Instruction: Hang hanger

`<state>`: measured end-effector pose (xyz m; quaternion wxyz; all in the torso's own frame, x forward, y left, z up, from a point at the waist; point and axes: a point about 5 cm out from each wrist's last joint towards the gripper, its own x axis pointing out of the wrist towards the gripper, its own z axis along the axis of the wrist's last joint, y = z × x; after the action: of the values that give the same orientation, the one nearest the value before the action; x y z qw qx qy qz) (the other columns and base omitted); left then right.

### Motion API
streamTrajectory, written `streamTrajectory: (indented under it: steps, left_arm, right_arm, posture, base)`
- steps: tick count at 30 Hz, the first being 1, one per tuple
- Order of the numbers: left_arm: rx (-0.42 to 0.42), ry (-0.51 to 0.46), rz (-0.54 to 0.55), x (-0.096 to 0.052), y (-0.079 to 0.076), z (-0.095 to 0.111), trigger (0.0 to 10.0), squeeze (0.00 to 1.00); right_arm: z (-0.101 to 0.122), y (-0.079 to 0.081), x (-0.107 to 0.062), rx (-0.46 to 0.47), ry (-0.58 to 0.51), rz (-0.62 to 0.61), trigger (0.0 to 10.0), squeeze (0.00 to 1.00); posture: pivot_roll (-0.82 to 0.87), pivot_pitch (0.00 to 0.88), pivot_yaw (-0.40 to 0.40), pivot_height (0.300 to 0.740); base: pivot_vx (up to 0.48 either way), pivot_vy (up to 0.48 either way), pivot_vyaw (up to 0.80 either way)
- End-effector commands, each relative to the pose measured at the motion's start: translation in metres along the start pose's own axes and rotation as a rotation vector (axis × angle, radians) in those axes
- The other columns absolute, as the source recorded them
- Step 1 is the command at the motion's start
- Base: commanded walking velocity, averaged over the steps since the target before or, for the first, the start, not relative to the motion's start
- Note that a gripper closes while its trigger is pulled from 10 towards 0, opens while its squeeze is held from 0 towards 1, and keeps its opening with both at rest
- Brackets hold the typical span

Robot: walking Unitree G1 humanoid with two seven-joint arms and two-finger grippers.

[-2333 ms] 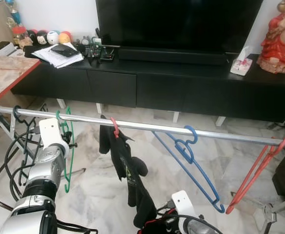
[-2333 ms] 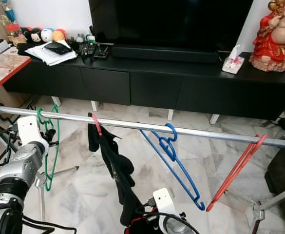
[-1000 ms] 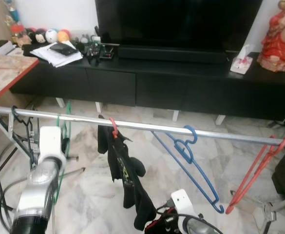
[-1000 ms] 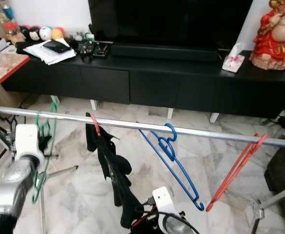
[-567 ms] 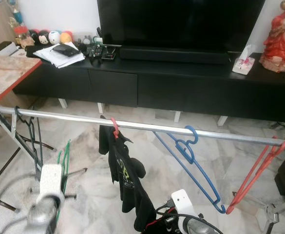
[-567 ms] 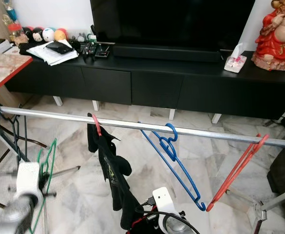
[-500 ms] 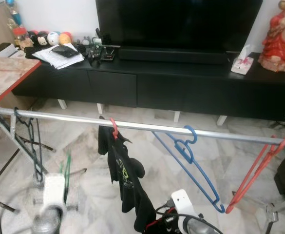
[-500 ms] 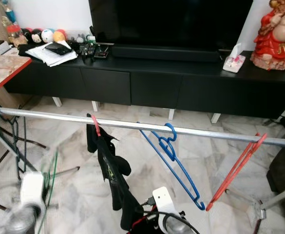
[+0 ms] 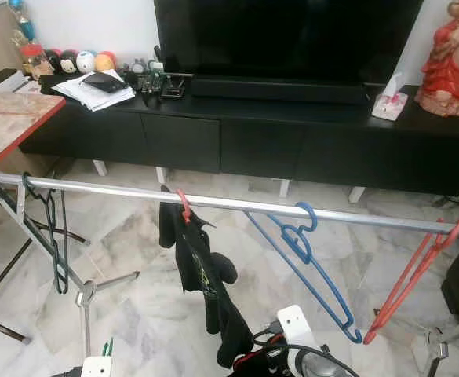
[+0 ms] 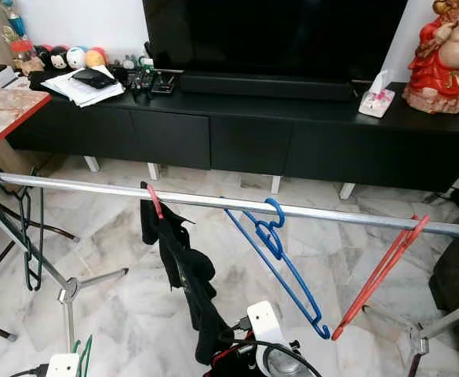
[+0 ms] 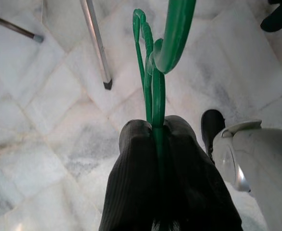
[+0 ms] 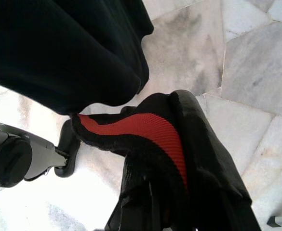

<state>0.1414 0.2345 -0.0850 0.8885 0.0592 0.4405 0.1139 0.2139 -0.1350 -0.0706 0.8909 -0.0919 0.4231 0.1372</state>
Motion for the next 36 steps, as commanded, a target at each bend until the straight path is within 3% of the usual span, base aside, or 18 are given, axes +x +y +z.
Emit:
streamTrajectory:
  steps: [1, 14, 32, 36]
  left_arm:
    - [-0.005, 0.010, 0.005, 0.000, 0.000, -0.004, 10.0, 0.00]
    - [-0.004, 0.022, -0.009, 0.000, -0.009, -0.009, 10.0, 0.00]
    - [-0.005, 0.042, -0.022, -0.002, -0.013, -0.016, 10.0, 0.00]
    - [-0.004, 0.041, -0.024, -0.002, -0.013, -0.016, 10.0, 0.00]
  right_arm:
    - [0.001, 0.000, 0.000, 0.005, -0.011, -0.003, 10.0, 0.00]
    - [-0.001, -0.001, 0.000, 0.021, 0.002, -0.021, 10.0, 0.00]
    - [-0.003, -0.001, 0.000, 0.014, 0.008, -0.014, 10.0, 0.00]
    - [-0.003, 0.000, -0.001, 0.022, 0.008, -0.014, 10.0, 0.00]
  posture:
    - [-0.04, 0.000, 0.030, 0.740]
    - [-0.05, 0.000, 0.030, 0.740]
    - [-0.05, 0.000, 0.036, 0.740]
    - [-0.05, 0.000, 0.035, 0.740]
  base:
    - [0.000, 0.000, 0.00]
    - [-0.170, 0.000, 0.00]
    - [-0.325, 0.000, 0.00]
    - [-0.352, 0.000, -0.69]
